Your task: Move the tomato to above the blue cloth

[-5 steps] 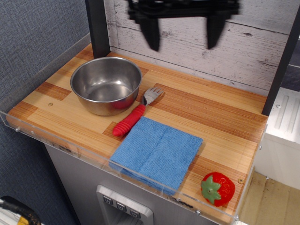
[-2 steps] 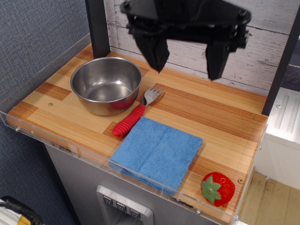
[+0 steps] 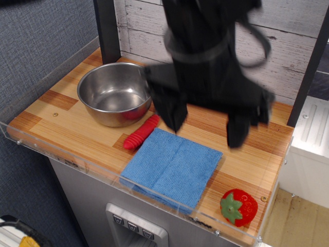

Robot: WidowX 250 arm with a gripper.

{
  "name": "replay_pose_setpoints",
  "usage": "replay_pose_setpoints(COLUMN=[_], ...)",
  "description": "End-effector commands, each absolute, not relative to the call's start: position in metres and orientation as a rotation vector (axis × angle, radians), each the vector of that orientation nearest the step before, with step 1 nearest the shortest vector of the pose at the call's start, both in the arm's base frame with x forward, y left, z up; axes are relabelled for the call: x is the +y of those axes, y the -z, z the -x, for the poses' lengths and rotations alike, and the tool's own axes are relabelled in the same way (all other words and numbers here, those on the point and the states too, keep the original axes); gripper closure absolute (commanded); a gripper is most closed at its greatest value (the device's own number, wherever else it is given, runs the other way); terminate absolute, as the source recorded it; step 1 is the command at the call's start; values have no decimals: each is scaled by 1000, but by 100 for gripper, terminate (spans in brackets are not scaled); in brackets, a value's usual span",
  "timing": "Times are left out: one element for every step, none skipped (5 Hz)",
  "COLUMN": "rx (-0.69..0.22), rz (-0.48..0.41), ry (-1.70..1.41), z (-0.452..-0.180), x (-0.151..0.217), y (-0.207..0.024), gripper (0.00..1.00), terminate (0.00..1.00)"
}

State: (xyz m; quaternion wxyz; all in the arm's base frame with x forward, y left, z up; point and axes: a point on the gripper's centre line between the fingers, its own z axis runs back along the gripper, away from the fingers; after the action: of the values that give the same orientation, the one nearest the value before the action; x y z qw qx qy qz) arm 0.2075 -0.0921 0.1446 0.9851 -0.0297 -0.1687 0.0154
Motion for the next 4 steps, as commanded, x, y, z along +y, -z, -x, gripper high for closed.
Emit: replay_pose_setpoints(rx=[-378, -401, -402, -380], rz=[45, 51, 68, 61], ry=[26, 15, -18, -25], z=[-209, -213, -221, -227], x=[-113, -119, -123, -123], y=[-131, -124, -113, -97], gripper=[0, 0, 0, 0], terminate=[0, 0, 0, 0])
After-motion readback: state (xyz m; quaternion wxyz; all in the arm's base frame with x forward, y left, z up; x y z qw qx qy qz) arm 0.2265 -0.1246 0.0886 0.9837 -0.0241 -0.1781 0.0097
